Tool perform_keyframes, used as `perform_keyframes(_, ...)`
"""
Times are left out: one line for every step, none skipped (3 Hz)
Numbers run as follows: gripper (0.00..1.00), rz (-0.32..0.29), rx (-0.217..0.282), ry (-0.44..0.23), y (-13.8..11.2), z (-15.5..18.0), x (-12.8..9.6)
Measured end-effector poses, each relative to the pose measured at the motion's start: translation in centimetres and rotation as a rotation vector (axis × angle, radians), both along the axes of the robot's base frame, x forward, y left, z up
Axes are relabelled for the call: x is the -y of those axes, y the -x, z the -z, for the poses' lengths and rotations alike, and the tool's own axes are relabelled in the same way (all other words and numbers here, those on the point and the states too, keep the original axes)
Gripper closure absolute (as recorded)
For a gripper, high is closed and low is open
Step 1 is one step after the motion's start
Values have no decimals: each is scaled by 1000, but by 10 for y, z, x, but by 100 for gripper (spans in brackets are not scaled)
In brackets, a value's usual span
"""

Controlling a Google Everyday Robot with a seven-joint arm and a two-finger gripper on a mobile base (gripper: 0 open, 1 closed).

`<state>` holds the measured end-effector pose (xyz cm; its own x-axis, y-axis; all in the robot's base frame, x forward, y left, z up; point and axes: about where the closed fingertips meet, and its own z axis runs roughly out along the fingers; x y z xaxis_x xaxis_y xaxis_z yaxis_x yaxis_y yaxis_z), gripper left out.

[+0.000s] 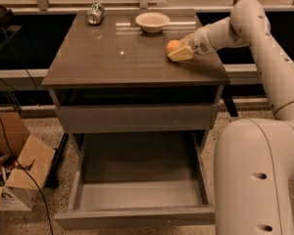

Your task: Pick orange from middle drawer and place on counter

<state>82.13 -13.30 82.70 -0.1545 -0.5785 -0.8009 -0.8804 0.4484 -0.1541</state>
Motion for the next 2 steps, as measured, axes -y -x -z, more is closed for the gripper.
perform_keyframes(27, 0, 0, 0, 0, 0, 0)
perform_keyframes(0, 0, 0, 0, 0, 0, 0)
